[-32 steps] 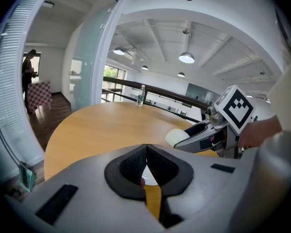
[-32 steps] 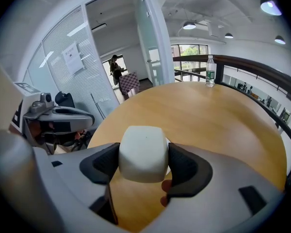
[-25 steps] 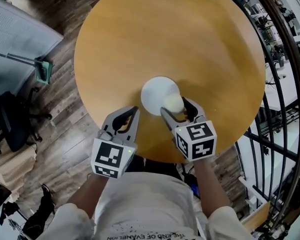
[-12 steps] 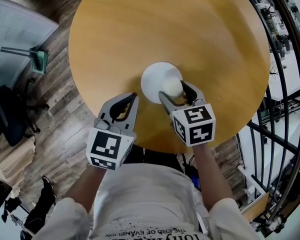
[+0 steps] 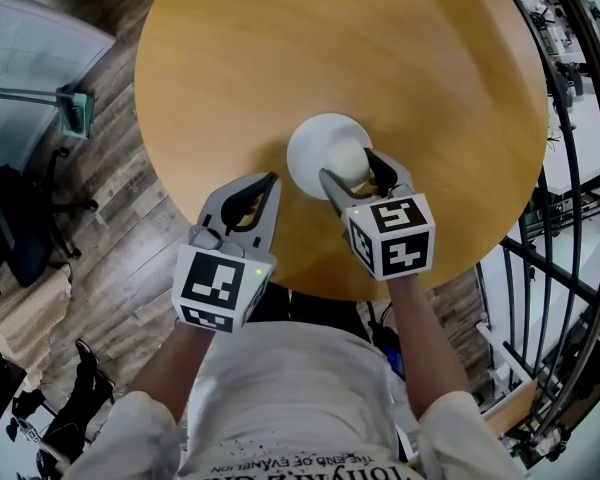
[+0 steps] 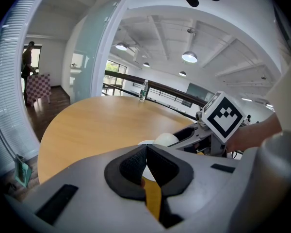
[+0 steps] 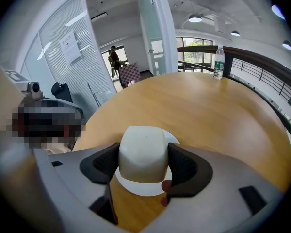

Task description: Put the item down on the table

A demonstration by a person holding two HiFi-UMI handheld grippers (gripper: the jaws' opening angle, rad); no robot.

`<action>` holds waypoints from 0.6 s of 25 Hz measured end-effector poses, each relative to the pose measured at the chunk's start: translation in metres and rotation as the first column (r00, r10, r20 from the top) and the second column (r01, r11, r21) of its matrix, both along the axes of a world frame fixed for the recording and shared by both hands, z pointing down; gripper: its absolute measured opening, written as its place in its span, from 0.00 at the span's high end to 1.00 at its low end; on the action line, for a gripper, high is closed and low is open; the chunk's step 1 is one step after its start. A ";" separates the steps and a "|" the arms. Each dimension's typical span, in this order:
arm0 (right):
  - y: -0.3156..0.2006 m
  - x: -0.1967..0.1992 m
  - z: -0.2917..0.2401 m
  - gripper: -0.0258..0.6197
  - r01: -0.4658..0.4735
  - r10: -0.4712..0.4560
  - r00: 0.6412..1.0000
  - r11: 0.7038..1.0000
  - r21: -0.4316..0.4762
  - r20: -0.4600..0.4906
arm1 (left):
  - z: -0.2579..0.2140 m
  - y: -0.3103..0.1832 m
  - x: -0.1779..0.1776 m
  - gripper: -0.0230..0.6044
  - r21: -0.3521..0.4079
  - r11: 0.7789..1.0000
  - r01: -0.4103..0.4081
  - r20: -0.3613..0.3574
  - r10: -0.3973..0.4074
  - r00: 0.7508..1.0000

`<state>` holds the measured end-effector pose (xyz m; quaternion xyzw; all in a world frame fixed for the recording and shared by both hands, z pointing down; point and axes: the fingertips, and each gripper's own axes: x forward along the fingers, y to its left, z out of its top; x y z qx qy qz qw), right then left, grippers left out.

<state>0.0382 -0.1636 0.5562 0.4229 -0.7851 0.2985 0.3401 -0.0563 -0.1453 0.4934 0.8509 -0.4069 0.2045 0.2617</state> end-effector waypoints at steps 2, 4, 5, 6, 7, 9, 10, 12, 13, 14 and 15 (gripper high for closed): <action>-0.002 -0.001 0.005 0.45 -0.003 0.003 1.000 1.000 -0.006 -0.005 | 0.002 -0.002 -0.001 0.93 -0.003 1.000 -0.002 -0.002 0.002 1.000; -0.004 -0.004 0.011 0.45 -0.002 0.002 1.000 1.000 -0.010 -0.010 | 0.003 -0.003 -0.003 0.93 -0.007 1.000 -0.003 -0.001 0.003 1.000; -0.004 -0.004 0.014 0.45 -0.001 0.001 1.000 1.000 -0.011 -0.014 | 0.005 -0.001 -0.003 0.93 -0.010 1.000 -0.004 -0.001 0.004 1.000; -0.003 -0.005 0.017 0.45 -0.001 0.001 1.000 1.000 -0.014 -0.019 | 0.006 0.000 -0.004 0.93 -0.012 1.000 -0.006 0.000 0.006 1.000; -0.003 -0.006 0.021 0.45 0.000 0.000 1.000 1.000 -0.017 -0.026 | 0.008 0.002 -0.005 0.93 -0.015 1.000 -0.009 0.000 0.009 1.000; -0.004 -0.007 0.030 0.45 0.002 -0.003 0.999 1.000 -0.025 -0.041 | 0.012 0.003 -0.007 0.93 -0.021 1.000 -0.010 0.001 0.010 1.000; -0.004 -0.008 0.034 0.45 0.003 -0.005 0.999 1.000 -0.029 -0.049 | 0.013 0.003 -0.008 0.93 -0.024 1.000 -0.009 0.001 0.009 1.000; -0.004 -0.007 0.040 0.45 0.008 -0.010 0.998 0.999 -0.036 -0.062 | 0.015 0.004 -0.008 0.93 -0.029 1.000 -0.008 0.003 0.008 1.000; -0.003 -0.006 0.043 0.45 0.010 -0.013 0.998 0.999 -0.040 -0.068 | 0.016 0.005 -0.008 0.93 -0.031 0.999 -0.008 0.004 0.008 1.000; -0.002 -0.005 0.045 0.45 0.012 -0.015 0.997 0.999 -0.042 -0.074 | 0.017 0.006 -0.008 0.93 -0.033 0.999 -0.009 0.005 0.009 1.000; -0.002 -0.005 0.046 0.45 0.013 -0.016 0.997 0.999 -0.044 -0.080 | 0.017 0.006 -0.008 0.93 -0.035 0.999 -0.009 0.005 0.009 1.000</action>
